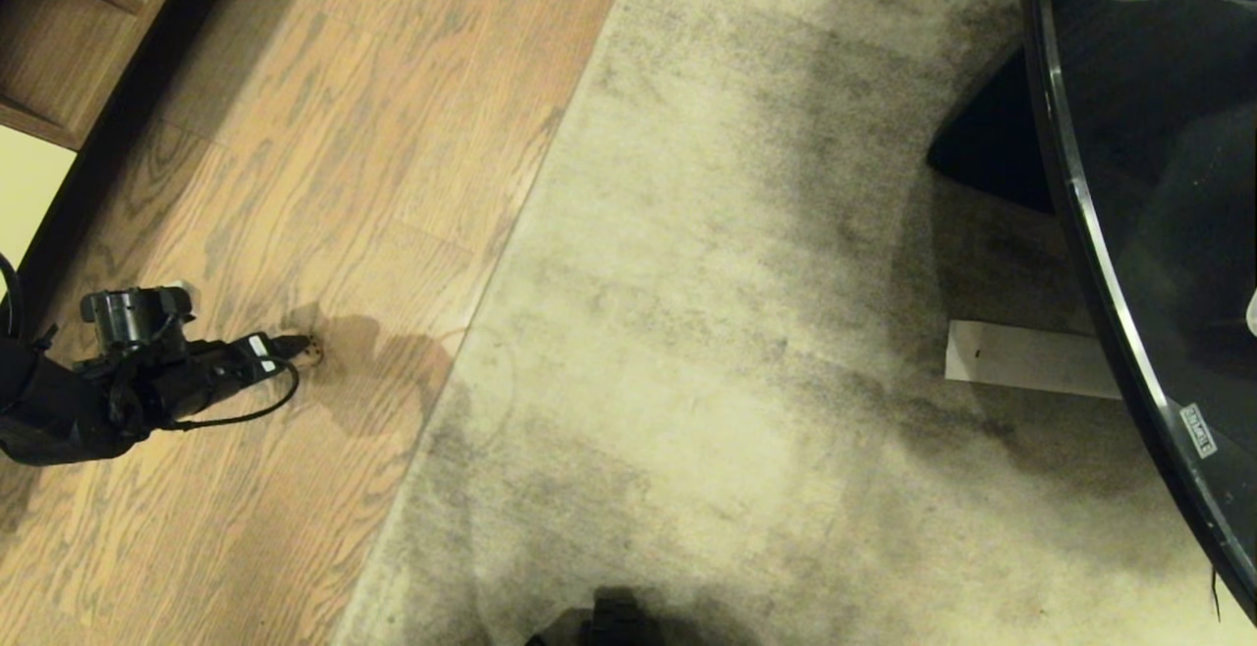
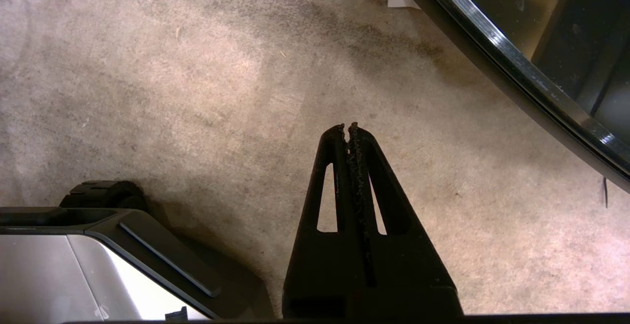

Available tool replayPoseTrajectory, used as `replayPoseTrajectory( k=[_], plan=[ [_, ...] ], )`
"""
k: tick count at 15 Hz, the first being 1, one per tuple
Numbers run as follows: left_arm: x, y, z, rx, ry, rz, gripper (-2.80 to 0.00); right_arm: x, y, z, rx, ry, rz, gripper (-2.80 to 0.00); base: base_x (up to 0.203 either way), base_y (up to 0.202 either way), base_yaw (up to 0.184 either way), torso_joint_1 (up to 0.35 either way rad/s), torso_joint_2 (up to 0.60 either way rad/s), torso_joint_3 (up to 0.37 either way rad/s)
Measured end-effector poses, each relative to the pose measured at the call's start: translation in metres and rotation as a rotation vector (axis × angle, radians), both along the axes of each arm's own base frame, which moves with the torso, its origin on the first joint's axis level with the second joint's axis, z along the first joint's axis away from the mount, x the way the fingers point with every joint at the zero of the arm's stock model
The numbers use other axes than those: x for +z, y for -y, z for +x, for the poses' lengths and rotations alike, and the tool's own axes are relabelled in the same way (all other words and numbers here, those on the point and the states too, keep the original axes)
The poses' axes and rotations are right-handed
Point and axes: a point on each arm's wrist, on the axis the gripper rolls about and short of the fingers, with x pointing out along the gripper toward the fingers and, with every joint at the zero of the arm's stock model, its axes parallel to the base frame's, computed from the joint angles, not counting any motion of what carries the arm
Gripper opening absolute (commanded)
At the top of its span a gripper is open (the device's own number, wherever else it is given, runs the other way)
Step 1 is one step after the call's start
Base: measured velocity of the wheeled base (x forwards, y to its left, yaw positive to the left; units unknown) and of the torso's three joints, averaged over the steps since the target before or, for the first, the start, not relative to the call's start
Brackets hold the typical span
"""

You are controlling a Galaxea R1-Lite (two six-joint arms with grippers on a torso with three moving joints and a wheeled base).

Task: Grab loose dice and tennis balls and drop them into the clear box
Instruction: Pick up toys out of the box

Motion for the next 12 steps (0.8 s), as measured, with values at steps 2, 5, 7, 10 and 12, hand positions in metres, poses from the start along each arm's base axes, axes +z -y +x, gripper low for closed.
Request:
replayPoseTrajectory(
  k=[2,5,7,10,12],
  plan=[
    [-0.005,0.000,0.001,-0.002,-0.012,-0.005,0.00,0.000,0.000,0.000,0.000,0.000,0.000,-2.80,0.000,0.000,0.000,0.000,0.00,0.000],
    [-0.010,0.002,0.002,-0.006,-0.023,-0.008,-2.80,0.000,0.000,0.000,0.000,0.000,0.000,-2.80,0.000,0.000,0.000,0.000,0.00,0.000],
    [-0.012,0.001,0.004,-0.006,-0.012,-0.005,-2.80,0.000,0.000,0.000,0.000,0.000,0.000,-2.80,0.000,0.000,0.000,0.000,0.00,0.000],
    [-0.017,0.001,0.005,-0.005,-0.019,-0.005,-2.80,0.000,0.000,0.000,0.000,0.000,0.000,-2.80,0.000,0.000,0.000,0.000,0.00,0.000],
    [-0.021,0.001,0.006,-0.006,-0.028,-0.008,-2.80,0.000,0.000,0.000,0.000,0.000,0.000,-2.80,0.000,0.000,0.000,0.000,0.00,0.000]
  ],
)
